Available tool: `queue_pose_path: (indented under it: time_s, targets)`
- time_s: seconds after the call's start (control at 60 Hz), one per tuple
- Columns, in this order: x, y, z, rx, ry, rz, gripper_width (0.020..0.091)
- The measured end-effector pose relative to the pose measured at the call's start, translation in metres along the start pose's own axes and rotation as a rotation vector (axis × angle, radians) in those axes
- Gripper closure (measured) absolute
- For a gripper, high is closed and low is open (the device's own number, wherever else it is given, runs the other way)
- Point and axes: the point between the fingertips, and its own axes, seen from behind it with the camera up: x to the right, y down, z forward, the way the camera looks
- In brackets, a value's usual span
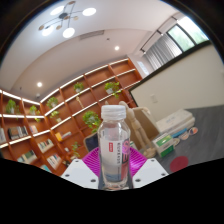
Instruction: Pour water
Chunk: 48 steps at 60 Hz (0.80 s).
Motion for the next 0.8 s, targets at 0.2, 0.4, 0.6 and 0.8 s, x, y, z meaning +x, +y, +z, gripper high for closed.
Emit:
queue_pose_path:
  time_s: [0.2,0.4,0.6,0.8]
  targets:
    - [0.117,-0.040,-0.001,0.055,0.344,-0.415,0.0735]
    - [0.196,-0.022,0.014,0.022,0.427,-0.382,0.0735]
    - [0.240,0.017,0.046,-0.034,0.446,-0.440,0.0735]
    - [0.240,0.027,0.052,-0.031,0.435,-0.421,0.0701]
